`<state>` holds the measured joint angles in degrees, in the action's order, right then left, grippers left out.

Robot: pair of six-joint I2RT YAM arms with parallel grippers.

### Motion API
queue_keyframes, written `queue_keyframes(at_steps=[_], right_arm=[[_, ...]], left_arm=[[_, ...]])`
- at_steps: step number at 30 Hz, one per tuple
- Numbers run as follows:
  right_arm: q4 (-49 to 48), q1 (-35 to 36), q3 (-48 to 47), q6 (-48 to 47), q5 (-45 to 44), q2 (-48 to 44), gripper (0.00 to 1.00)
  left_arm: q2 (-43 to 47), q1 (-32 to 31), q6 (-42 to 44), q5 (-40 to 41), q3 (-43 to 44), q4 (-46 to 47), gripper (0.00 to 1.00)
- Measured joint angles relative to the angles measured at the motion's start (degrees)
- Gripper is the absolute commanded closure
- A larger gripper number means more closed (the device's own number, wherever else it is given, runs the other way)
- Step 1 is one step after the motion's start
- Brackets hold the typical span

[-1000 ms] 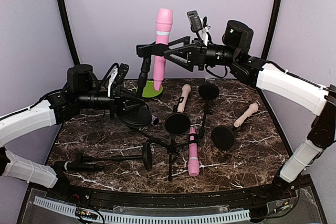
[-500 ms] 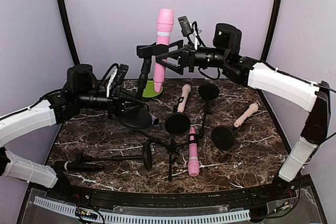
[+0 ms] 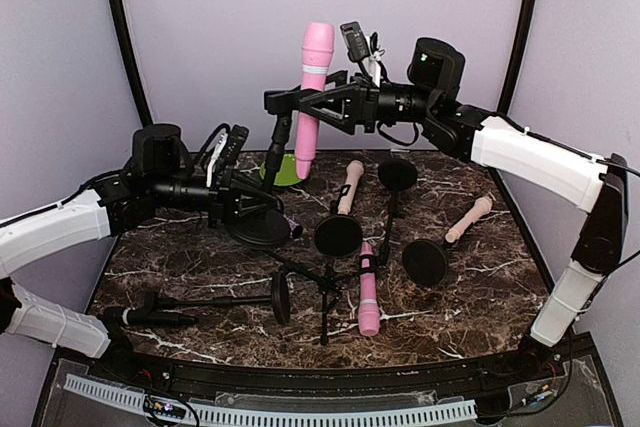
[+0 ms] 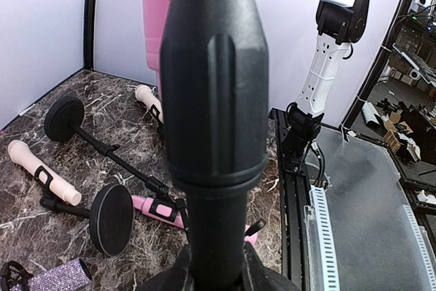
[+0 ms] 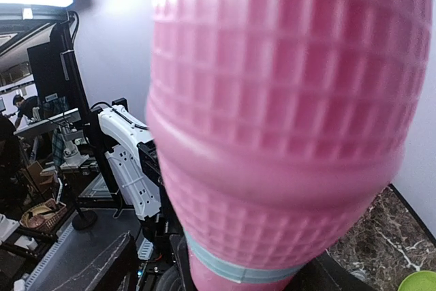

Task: Remove the microphone from the stand
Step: Adjust the microphone stand with the microphone at the center of the board.

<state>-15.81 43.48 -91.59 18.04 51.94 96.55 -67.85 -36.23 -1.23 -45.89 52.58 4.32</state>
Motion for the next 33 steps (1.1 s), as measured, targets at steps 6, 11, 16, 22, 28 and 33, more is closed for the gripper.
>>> queue_keyframes(at_steps=[6,11,16,22,28,33], right_arm=[[-1.18,0.00,-0.02,1.73,0.68,0.00,0.64],[-0.39,0.79,0.00,1.14,-1.77,0.00,0.73],[0.72,4.11,0.11,-2.45,-8.07,0.52,0.79],[-2.32,6.29,0.04,-2.86,-12.70,4.94,0.79],[-3.72,9.05,-0.98,-3.61,-15.17,11.69,0.78],[-4.39,10.43,-1.79,-4.48,-16.85,15.65,0.78]], left_arm=[[-0.31,0.00,1.01,0.68,0.00,-0.42,1.00],[-0.02,0.00,3.67,4.72,-0.31,-0.44,1.00],[4.13,0.07,6.58,11.96,-5.31,1.92,1.00],[9.79,0.07,7.02,23.17,-13.00,3.96,1.00],[15.58,0.07,5.81,32.06,-25.55,9.57,1.00],[16.33,0.04,5.57,38.12,-32.81,15.17,1.00]])
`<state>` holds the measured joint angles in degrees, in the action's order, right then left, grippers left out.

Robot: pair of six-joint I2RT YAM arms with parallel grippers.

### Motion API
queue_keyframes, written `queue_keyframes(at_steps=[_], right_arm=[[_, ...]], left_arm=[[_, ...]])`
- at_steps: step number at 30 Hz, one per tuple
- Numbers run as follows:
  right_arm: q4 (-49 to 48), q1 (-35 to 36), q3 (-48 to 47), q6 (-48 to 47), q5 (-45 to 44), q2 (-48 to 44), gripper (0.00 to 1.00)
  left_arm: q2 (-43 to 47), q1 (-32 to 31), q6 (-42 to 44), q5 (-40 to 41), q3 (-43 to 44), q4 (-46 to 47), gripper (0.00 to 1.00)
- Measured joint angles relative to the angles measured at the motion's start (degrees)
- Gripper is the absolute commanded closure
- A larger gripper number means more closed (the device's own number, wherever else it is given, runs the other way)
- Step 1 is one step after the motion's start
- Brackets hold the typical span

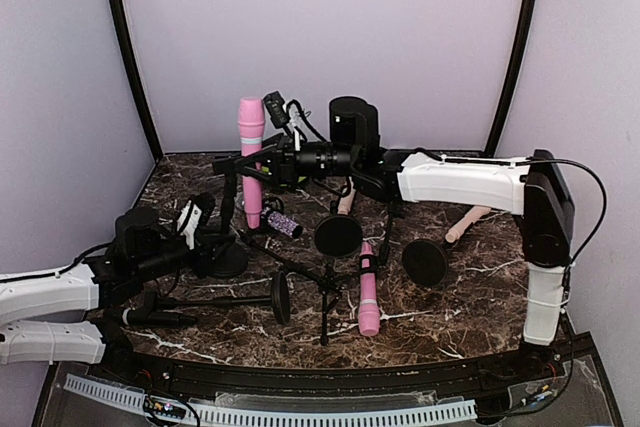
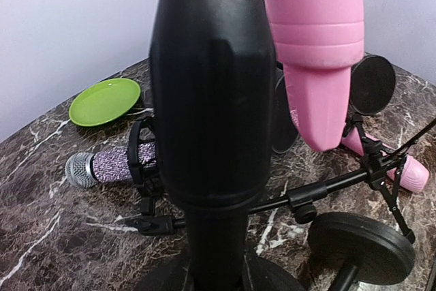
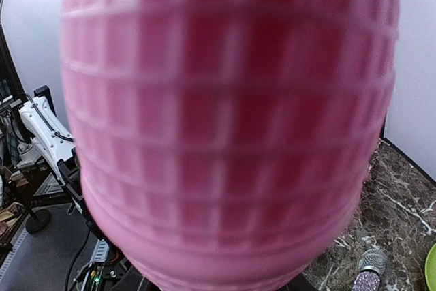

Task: Remove the microphone from the stand
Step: Adjust the microphone stand with the microphone at the center of the board.

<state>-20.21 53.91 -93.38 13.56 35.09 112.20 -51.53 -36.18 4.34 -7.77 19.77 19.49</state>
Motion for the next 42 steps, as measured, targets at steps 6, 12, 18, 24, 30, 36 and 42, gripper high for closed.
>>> queue_keyframes(at_steps=[6,12,18,24,30,36,42], right_arm=[[-0.42,0.87,-2.23,-0.74,-1.92,4.26,0.78],[-0.35,1.36,-3.37,-1.38,-3.54,6.84,0.78],[-0.02,1.53,-3.37,-2.54,-5.88,7.28,0.78],[0.76,2.69,-3.23,-4.85,-6.64,7.32,0.77],[0.68,3.13,-2.14,-6.45,-7.69,7.32,0.77],[0.59,3.13,-1.20,-7.04,-8.00,7.32,0.77],[0.57,3.17,-0.42,-7.37,-8.15,7.32,0.77]], left_arm=[[-3.21,0.00,-0.55,5.84,-5.14,8.72,1.00],[-8.11,-0.11,-1.36,10.67,-8.72,17.35,0.94],[-13.49,-0.22,-2.05,12.96,-8.85,22.80,0.76],[-16.41,-0.33,-4.11,15.15,-8.85,23.65,0.51],[-15.76,-0.33,-6.25,15.78,-9.22,23.58,0.43],[-9.57,-0.33,-8.26,15.30,-11.80,22.08,0.37],[2.84,-0.31,-10.43,14.91,-12.98,14.27,0.29]])
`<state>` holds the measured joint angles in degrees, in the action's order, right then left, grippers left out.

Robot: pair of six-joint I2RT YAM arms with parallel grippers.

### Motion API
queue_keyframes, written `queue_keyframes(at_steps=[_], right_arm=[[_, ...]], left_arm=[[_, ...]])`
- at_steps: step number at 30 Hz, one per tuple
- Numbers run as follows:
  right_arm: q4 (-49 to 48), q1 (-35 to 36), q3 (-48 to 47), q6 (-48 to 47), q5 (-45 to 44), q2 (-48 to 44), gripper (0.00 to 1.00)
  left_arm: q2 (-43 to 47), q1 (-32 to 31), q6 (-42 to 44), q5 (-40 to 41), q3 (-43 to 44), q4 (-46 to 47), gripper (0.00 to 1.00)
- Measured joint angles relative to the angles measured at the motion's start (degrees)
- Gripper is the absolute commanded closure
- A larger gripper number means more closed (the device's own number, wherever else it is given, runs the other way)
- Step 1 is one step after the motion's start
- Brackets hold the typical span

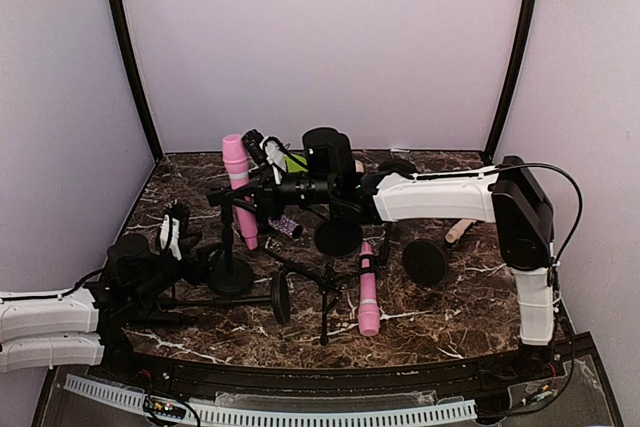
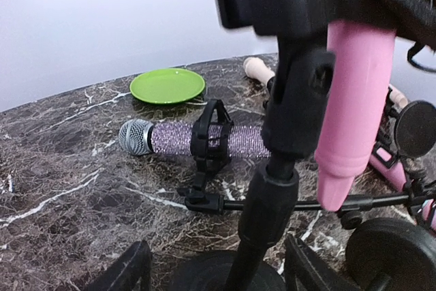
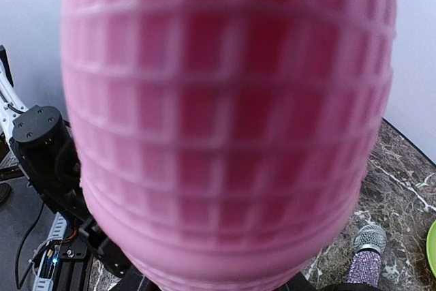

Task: Remove the microphone from the stand
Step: Adjust the microphone stand with the microphone at the center of the board.

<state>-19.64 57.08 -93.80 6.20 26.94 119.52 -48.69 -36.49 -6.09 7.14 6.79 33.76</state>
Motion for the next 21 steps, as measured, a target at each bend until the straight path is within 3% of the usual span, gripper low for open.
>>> queue_keyframes(at_steps=[7,11,17,21], right_arm=[[0.61,0.24,0.48,-0.50,0.04,0.15,0.76],[1.33,0.33,0.48,-1.64,-0.02,0.33,0.76],[1.81,0.70,0.50,-2.73,-0.04,0.37,0.76],[1.88,0.96,0.50,-2.73,-0.37,0.37,0.75]], left_arm=[[16.90,0.00,-4.79,-0.46,3.56,-13.00,0.21],[22.08,0.00,-6.78,-0.92,8.48,-20.09,0.19],[18.80,2.71,-7.37,-6.45,20.41,-29.53,0.15],[12.90,9.90,-5.33,-15.91,29.18,-35.63,0.14]])
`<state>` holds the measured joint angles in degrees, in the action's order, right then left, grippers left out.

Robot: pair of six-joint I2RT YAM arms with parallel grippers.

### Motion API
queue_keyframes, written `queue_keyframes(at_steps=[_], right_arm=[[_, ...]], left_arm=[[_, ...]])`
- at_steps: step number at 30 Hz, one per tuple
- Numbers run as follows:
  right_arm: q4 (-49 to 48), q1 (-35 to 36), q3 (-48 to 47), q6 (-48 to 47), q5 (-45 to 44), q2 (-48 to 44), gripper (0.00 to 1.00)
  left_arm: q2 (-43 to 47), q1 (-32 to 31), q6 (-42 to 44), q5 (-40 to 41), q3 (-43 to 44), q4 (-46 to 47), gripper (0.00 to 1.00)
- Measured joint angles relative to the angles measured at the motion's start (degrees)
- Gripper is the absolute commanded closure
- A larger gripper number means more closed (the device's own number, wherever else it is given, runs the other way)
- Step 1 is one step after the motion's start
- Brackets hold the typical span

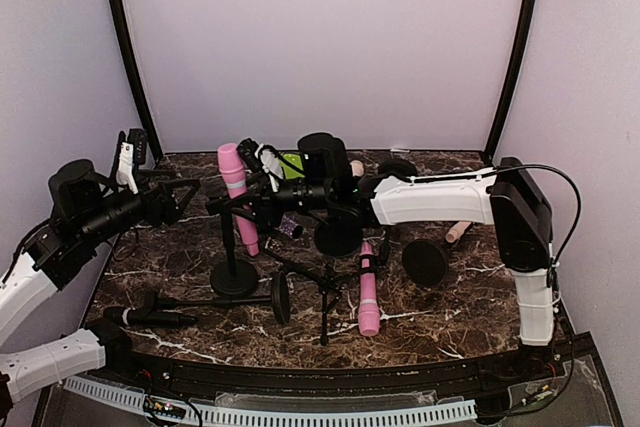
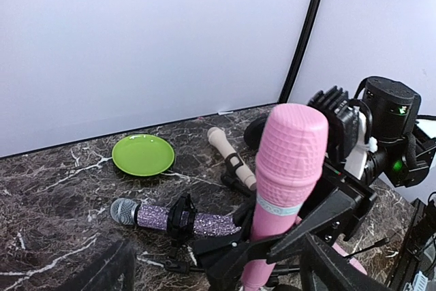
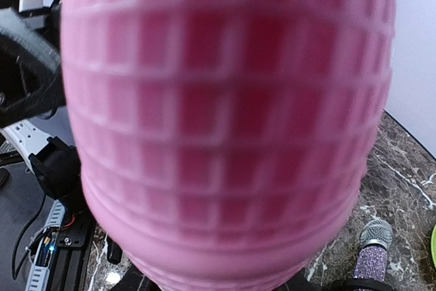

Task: Remove the microphone from the stand
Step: Adjust the microphone stand with the microphone at the center of the board.

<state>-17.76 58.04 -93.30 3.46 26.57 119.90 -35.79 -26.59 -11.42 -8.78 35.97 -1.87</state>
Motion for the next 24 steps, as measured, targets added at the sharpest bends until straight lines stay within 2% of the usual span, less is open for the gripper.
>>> queue_keyframes(at_steps=[3,6,11,20,24], right_arm=[[0.20,0.22,0.00,-0.07,-0.66,0.00,0.73],[0.26,0.50,-0.02,-0.24,-1.14,0.00,0.70],[0.22,0.83,-0.02,0.00,-1.81,0.00,0.49],[1.40,0.83,1.79,2.73,-2.19,-0.24,0.22],[0.11,0.83,2.60,5.40,-1.46,-0.66,0.15]], left_arm=[[-4.96,7.10,2.58,-9.31,5.68,-4.39,0.14],[-9.44,11.21,4.96,-16.35,9.35,-7.06,0.15],[-13.18,13.84,6.80,-24.90,9.09,-6.01,0.14],[-11.50,14.12,9.11,-26.86,5.70,-4.42,0.15],[-8.13,14.12,9.73,-26.05,4.90,-3.93,0.14]])
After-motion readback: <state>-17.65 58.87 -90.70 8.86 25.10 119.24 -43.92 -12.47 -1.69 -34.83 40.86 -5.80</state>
